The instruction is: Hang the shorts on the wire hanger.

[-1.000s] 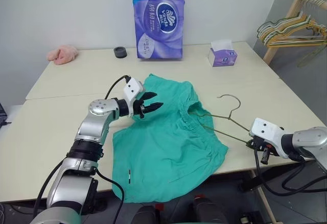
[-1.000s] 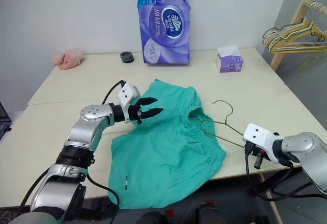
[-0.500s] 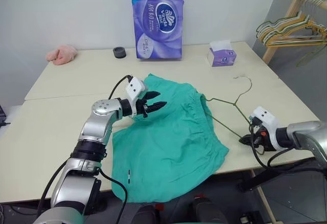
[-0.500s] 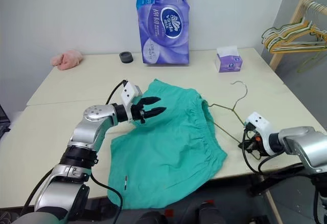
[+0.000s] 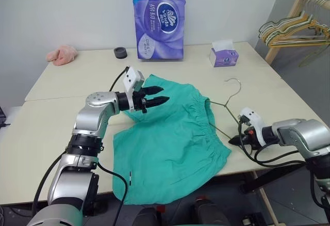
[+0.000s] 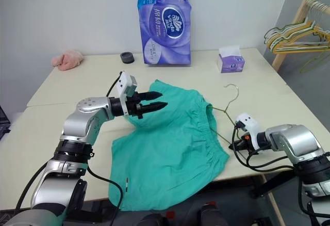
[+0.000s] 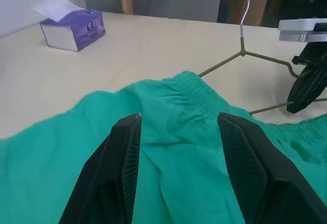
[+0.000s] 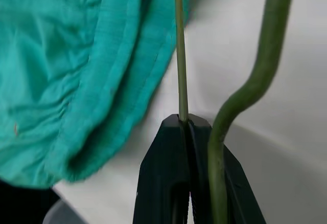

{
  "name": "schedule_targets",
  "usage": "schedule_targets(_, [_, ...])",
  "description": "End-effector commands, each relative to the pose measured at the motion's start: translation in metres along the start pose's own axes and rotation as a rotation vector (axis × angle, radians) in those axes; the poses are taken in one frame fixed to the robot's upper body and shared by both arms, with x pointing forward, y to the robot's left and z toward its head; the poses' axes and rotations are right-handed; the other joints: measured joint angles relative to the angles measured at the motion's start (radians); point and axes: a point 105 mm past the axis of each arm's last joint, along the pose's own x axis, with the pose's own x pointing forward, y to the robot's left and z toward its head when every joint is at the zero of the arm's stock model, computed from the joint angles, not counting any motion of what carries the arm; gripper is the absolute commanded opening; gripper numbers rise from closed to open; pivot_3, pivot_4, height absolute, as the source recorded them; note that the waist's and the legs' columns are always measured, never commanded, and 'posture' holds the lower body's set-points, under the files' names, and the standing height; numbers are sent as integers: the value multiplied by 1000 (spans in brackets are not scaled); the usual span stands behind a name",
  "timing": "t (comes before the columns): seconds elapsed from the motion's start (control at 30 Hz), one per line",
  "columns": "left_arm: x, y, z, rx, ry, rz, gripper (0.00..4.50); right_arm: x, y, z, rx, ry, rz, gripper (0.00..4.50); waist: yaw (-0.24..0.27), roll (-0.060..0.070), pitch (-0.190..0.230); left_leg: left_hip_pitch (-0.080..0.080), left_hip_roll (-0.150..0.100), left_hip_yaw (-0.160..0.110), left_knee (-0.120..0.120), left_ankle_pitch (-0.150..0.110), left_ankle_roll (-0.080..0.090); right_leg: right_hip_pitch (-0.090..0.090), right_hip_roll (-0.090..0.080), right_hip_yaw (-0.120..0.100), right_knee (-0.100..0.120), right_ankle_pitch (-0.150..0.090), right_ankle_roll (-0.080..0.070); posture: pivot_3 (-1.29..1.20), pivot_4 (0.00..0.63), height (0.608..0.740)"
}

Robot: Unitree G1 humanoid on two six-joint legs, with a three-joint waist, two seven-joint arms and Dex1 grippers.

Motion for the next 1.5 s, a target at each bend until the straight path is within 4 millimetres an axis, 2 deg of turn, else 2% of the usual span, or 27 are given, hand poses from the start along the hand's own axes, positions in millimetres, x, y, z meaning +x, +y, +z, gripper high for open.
schedule_targets(0.03, [-4,4,12,37,-23,18,2498,-15,-7,31,-102,-110,-81,0,2,0,0,0,0,0,0,0,0,0,0,0,0,0,0,-112,65,740])
schedule_targets(0.23, [-9,17,16,22,-26,74,2498,-25,5,59,-282,-209,-139,0,4,0,0,-2,0,-1,0,0,0,-1,0,-1,0,0,0,-109,54,740])
schedule_targets(0.33, [-12,24,28,27,-44,74,3302,-26,17,68,-380,-243,-156,0,4,0,0,-2,0,-2,0,0,0,-2,-1,-1,0,0,0,-114,50,740])
schedule_targets(0.47, [-14,28,46,67,-52,37,4479,-23,32,66,-544,-226,-173,0,4,0,-1,-5,0,-2,0,0,0,-4,-1,-2,0,0,0,-116,47,740])
schedule_targets(0.57, [-15,27,54,112,-39,1,4479,-21,37,63,-623,-211,-179,0,4,1,-2,-13,-1,-1,1,0,-1,-13,-1,-1,2,0,0,-121,46,740])
schedule_targets(0.63, [-17,16,54,170,25,-112,4479,-19,41,58,-685,-189,-179,0,4,1,-2,-17,-1,-1,2,0,-1,-17,-1,-1,3,1,0,-121,46,740])
schedule_targets(0.83, [-24,1,35,257,218,-315,4479,-18,45,55,-778,-168,-176,0,1,1,-2,-17,-1,-1,2,0,-1,-18,-1,-1,3,1,-1,-125,43,740])
schedule_targets(0.97, [-18,3,29,318,257,-326,4479,-18,51,55,-827,-165,-165,0,2,1,-2,-17,-1,0,4,0,0,-18,0,-1,3,1,-1,-130,44,740])
schedule_targets(1.1, [-3,6,17,375,276,-317,4479,-17,57,56,-864,-165,-152,0,2,1,-2,-18,-1,0,5,0,0,-17,0,-1,4,1,-1,-136,45,740])
schedule_targets(1.23, [6,-6,10,361,255,-378,4479,-18,60,56,-880,-164,-152,0,1,1,-2,-21,-1,-1,11,0,1,-17,0,-2,5,1,-1,-144,47,740])
schedule_targets(1.33, [7,-17,-2,351,276,-445,4479,-18,60,57,-889,-163,-155,0,-3,1,-2,-22,-1,0,14,-1,2,-18,0,-1,8,1,-1,-151,49,740])
schedule_targets(1.5, [9,-23,-11,319,286,-477,4479,-20,62,60,-912,-163,-154,0,-3,1,-2,-18,-1,0,16,-1,2,-18,1,0,15,1,0,-151,49,740])
